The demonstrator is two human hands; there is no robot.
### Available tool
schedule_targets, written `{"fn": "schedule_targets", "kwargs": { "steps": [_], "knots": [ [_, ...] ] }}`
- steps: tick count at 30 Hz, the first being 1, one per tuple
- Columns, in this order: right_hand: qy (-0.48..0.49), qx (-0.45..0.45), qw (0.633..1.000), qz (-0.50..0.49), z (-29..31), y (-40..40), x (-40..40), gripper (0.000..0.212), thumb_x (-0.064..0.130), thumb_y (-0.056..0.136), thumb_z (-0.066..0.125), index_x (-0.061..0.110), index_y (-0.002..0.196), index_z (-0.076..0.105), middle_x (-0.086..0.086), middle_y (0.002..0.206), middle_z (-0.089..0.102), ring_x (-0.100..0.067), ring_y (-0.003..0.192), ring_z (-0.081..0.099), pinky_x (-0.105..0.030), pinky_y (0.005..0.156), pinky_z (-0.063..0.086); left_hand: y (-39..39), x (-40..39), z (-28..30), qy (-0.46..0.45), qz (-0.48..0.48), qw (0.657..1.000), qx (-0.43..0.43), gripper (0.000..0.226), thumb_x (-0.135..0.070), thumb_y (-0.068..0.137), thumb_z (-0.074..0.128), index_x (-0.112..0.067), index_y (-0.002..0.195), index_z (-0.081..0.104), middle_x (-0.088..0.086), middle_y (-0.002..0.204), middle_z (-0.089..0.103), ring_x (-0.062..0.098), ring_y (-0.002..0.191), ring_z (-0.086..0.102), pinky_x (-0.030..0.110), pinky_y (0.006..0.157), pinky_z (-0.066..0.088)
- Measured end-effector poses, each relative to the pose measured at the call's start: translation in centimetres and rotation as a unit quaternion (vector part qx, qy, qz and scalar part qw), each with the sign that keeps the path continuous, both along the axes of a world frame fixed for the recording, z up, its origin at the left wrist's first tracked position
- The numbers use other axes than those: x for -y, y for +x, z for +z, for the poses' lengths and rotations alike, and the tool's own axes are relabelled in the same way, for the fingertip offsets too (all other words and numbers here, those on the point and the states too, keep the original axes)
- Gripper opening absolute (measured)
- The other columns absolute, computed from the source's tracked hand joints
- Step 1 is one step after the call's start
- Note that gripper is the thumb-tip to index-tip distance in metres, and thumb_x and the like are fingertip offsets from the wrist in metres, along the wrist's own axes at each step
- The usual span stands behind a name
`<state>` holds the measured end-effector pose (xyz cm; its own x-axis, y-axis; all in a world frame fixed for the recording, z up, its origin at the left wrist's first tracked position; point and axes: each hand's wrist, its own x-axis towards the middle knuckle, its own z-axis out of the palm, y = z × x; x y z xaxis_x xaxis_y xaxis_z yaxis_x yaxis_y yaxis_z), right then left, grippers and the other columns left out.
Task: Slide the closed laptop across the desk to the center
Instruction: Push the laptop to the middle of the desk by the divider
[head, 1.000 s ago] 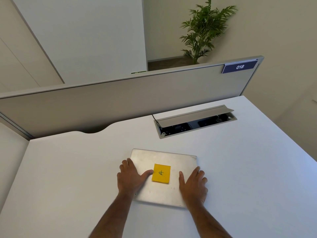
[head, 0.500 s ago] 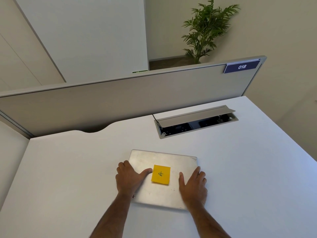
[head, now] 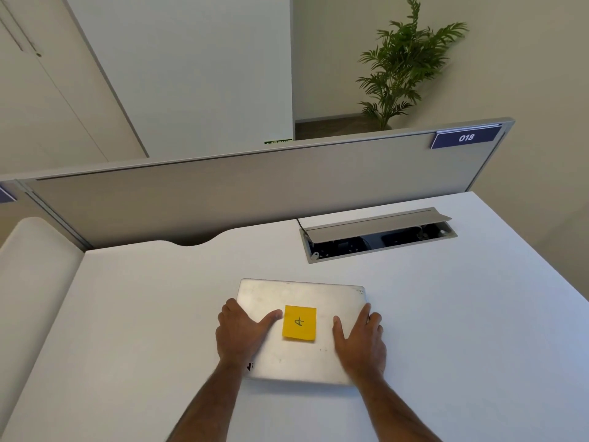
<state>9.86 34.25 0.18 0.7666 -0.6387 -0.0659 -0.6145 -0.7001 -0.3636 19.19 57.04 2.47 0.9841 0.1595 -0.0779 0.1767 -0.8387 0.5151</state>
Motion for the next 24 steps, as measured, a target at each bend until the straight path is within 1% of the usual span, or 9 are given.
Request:
{"fn": "schedule_targets", "kwargs": {
  "steps": [3, 7, 14, 17, 21, 24],
  "knots": [
    [-0.003, 0.001, 1.000, 0.020, 0.2, 0.4, -0.1, 0.086, 0.069, 0.091, 0.036, 0.008, 0.151, 0.022, -0.008, 0.127, 0.044, -0.025, 0.107, 0.055, -0.040, 0.074, 0.057, -0.6, -0.6, 0.3, -0.004, 0.014, 1.000, -0.005, 0.106, -0.105, 0.043, 0.051, -0.015, 0.099, 0.039, -0.003, 0.093, 0.047, 0.028, 0.100, 0.056, 0.043, 0.074, 0.053],
    [-0.010, 0.000, 0.999, 0.052, 0.5, 0.9, -0.2, 0.088, 0.070, 0.091, 0.033, 0.008, 0.152, 0.021, -0.008, 0.129, 0.043, -0.025, 0.109, 0.055, -0.040, 0.076, 0.057, -1.7, -1.2, 0.9, -0.004, 0.041, 0.999, -0.011, 0.107, -0.103, 0.044, 0.054, -0.014, 0.101, 0.040, 0.000, 0.098, 0.052, 0.028, 0.102, 0.056, 0.045, 0.076, 0.054],
    [-0.008, 0.002, 0.995, 0.103, 0.5, 1.4, -0.4, 0.088, 0.070, 0.091, 0.034, 0.009, 0.153, 0.019, -0.007, 0.131, 0.040, -0.025, 0.111, 0.054, -0.041, 0.079, 0.057, -3.8, -2.2, 1.4, -0.011, 0.083, 0.996, -0.020, 0.106, -0.101, 0.047, 0.057, -0.013, 0.104, 0.041, 0.002, 0.101, 0.053, 0.027, 0.103, 0.055, 0.047, 0.079, 0.055],
    [-0.009, 0.003, 0.993, 0.121, 0.3, 1.4, -0.2, 0.088, 0.070, 0.091, 0.034, 0.010, 0.153, 0.019, -0.006, 0.131, 0.040, -0.025, 0.112, 0.055, -0.042, 0.080, 0.057, -4.7, -2.2, 1.1, -0.010, 0.098, 0.995, -0.034, 0.107, -0.102, 0.047, 0.055, -0.013, 0.104, 0.041, 0.002, 0.102, 0.053, 0.027, 0.104, 0.055, 0.045, 0.079, 0.054],
    [-0.021, -0.003, 0.990, 0.139, -0.3, 1.4, -0.1, 0.088, 0.070, 0.091, 0.033, 0.008, 0.153, 0.020, -0.006, 0.128, 0.039, -0.025, 0.109, 0.055, -0.040, 0.075, 0.057, -5.4, -2.1, 0.2, -0.002, 0.109, 0.993, -0.047, 0.109, -0.105, 0.046, 0.048, -0.014, 0.105, 0.040, 0.000, 0.102, 0.051, 0.026, 0.104, 0.054, 0.044, 0.079, 0.054],
    [-0.019, -0.007, 0.989, 0.144, -0.7, 1.3, 0.1, 0.088, 0.070, 0.091, 0.031, 0.009, 0.153, 0.020, -0.006, 0.130, 0.040, -0.024, 0.109, 0.055, -0.039, 0.076, 0.057, -5.6, -2.0, -0.2, 0.008, 0.110, 0.993, -0.048, 0.111, -0.105, 0.047, 0.046, -0.012, 0.107, 0.041, 0.000, 0.103, 0.052, 0.025, 0.104, 0.054, 0.044, 0.078, 0.054]
  ]
}}
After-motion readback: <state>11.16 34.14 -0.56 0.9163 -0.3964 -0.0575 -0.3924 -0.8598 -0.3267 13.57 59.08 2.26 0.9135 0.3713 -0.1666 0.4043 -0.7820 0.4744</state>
